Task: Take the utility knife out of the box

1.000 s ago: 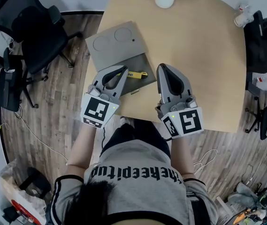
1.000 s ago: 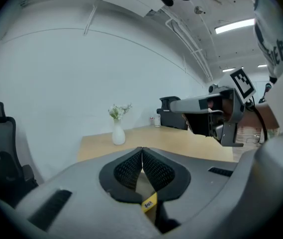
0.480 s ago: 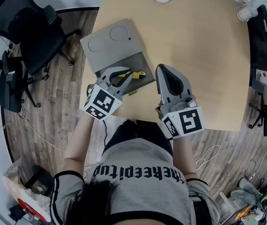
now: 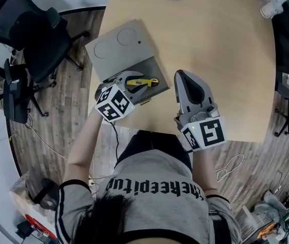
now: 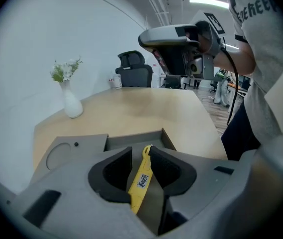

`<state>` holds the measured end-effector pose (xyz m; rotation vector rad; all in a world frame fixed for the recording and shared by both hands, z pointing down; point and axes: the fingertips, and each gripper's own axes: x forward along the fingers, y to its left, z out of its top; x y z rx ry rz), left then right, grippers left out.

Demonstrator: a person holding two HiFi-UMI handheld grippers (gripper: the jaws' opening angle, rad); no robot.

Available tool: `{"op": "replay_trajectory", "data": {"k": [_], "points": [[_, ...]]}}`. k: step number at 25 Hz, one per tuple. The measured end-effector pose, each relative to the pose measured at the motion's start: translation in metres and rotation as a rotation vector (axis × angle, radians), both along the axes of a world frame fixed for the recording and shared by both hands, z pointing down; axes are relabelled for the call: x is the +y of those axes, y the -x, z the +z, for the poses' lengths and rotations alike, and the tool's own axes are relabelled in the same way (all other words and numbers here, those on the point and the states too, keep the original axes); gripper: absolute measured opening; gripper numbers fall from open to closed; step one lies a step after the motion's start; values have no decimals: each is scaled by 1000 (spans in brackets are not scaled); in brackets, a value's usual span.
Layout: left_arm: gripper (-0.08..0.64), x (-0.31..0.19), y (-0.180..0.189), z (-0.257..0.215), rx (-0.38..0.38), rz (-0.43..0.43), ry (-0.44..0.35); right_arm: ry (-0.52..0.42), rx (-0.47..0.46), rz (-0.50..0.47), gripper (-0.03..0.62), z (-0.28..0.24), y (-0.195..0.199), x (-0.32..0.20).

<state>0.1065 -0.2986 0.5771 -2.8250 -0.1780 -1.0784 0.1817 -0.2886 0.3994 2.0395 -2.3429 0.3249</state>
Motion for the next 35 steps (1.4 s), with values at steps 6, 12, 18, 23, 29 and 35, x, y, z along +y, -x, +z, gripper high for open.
{"op": "replay_trajectory", "data": {"k": [6,12,18,23,29,35], "points": [[138,4,1,24,-93,78,13,13,-3,5,6,4,-8,-1],[153,6,3,42,-175,145,-8,20,-9,5,6,8,-14,-3],[161,13,1,59,-235,181,-17,22,-12,13,6,12,-21,-4],[175,9,5,66,-247,150,3,26,-13,15,5,14,-23,-4],[150,9,5,66,-241,90,75,26,-17,9,6,14,-22,-7],[132,6,4,63,-237,2,75,19,-12,0,6,10,-17,-6]]}}
